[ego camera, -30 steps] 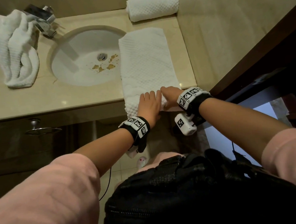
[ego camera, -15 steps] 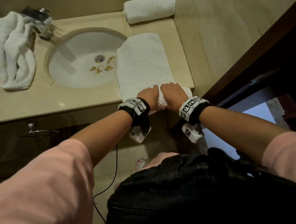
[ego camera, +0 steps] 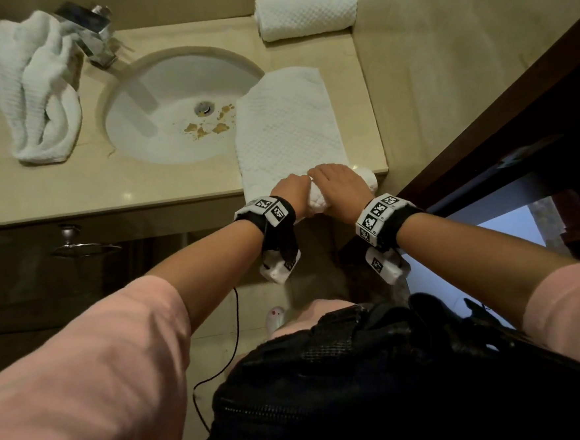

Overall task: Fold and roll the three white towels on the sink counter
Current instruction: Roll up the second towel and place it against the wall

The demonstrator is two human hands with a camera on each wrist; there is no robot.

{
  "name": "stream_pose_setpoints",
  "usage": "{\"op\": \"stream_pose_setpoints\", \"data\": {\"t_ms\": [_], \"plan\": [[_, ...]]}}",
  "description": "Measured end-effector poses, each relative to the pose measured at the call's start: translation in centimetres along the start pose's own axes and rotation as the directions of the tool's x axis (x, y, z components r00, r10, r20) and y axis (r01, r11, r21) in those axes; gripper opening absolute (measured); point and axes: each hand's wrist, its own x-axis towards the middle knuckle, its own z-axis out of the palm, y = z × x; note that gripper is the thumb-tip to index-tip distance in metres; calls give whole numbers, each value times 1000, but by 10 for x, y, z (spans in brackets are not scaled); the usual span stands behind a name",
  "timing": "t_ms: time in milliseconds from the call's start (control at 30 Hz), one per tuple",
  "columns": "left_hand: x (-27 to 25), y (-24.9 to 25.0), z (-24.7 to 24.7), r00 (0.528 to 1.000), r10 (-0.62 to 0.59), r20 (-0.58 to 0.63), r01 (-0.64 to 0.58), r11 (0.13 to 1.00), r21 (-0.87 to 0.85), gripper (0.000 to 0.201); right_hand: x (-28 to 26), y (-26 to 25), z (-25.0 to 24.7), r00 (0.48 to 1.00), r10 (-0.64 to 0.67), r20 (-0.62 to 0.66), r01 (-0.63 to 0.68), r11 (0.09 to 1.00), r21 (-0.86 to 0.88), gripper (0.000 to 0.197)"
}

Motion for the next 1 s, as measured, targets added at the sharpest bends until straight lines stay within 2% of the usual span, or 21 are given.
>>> {"op": "stream_pose_setpoints", "data": {"t_ms": [100, 167, 300, 367, 433, 467, 533, 633, 733, 800, 867, 933, 1000], "plan": [[-3, 1, 3, 998, -15, -64, 16, 1000, 6, 51, -2, -2, 2, 996, 15, -91, -9, 998, 59, 43], [-11, 5, 9, 991, -35, -129, 51, 991, 124, 62, 1, -7, -5, 998, 50, -26, -47, 996, 79, 36], [-29, 7, 32, 963, -21, -268, 104, 949, 299, 82, 9, -4, -18, 985, 110, 131, -120, 990, 70, 36], [-34, 6, 34, 957, -4, -291, 98, 947, 307, 73, 12, 0, -21, 977, 108, 185, -123, 990, 70, 35], [-33, 5, 28, 943, 23, -331, 75, 957, 280, 47, 12, 1, -23, 965, 96, 243, -112, 992, 55, 35], [-29, 4, 23, 962, 7, -274, 63, 967, 246, 37, 12, 1, -24, 967, 95, 235, -107, 994, 38, 35], [-21, 1, 15, 986, -10, -164, 38, 985, 171, 31, 10, -1, -22, 985, 72, 155, -72, 997, -10, 34], [-9, -9, 0, 997, -17, -80, 19, 999, 29, 42, 4, -1, -12, 1000, -5, 21, 8, 993, -119, 41], [-4, -17, -12, 998, 31, 61, -32, 999, 16, 46, 2, -4, -10, 998, 40, 39, -32, 982, -186, 40], [-4, -15, -15, 999, 40, 7, -40, 998, 44, 46, 8, -9, -14, 986, 129, 104, -111, 981, -159, 31], [-9, -7, -11, 991, 54, -122, -40, 993, 114, 42, 15, -11, -17, 977, 180, 115, -163, 976, -145, 32], [-13, -1, 0, 980, 76, -183, -33, 973, 227, 46, 21, -10, -20, 970, 195, 144, -175, 974, -141, 41], [-16, 0, 9, 969, 99, -227, -30, 957, 287, 62, 25, -8, -23, 964, 193, 182, -171, 977, -129, 53]]}}
